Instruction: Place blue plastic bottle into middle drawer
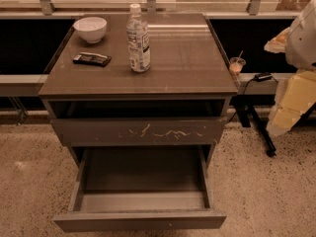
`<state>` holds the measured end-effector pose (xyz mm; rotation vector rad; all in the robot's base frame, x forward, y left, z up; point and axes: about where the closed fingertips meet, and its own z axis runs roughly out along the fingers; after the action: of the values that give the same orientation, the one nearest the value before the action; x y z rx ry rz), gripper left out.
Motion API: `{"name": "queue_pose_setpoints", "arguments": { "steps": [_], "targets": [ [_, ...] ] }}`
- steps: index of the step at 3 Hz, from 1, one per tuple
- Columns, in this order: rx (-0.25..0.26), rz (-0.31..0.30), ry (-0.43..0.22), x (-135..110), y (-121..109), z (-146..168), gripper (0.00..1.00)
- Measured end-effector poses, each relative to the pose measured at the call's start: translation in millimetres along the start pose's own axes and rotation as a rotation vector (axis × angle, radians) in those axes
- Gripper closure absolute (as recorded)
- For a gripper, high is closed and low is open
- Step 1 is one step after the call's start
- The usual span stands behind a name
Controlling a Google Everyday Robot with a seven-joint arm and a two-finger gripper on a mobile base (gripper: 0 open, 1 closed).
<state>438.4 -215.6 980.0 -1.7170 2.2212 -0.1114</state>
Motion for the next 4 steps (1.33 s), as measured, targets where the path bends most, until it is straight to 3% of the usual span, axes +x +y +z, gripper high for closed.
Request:
{"name": "queue_pose_setpoints", "arguments": {
  "steps": [1,2,4],
  "targets": [
    [0.000,0.000,0.000,0,0,0,0.00],
    [-0.001,-0.111,-0.030,-16,17,15,0.00],
    [-0.043,-0.200,-0.047,-33,19,35,0.00]
  ]
}}
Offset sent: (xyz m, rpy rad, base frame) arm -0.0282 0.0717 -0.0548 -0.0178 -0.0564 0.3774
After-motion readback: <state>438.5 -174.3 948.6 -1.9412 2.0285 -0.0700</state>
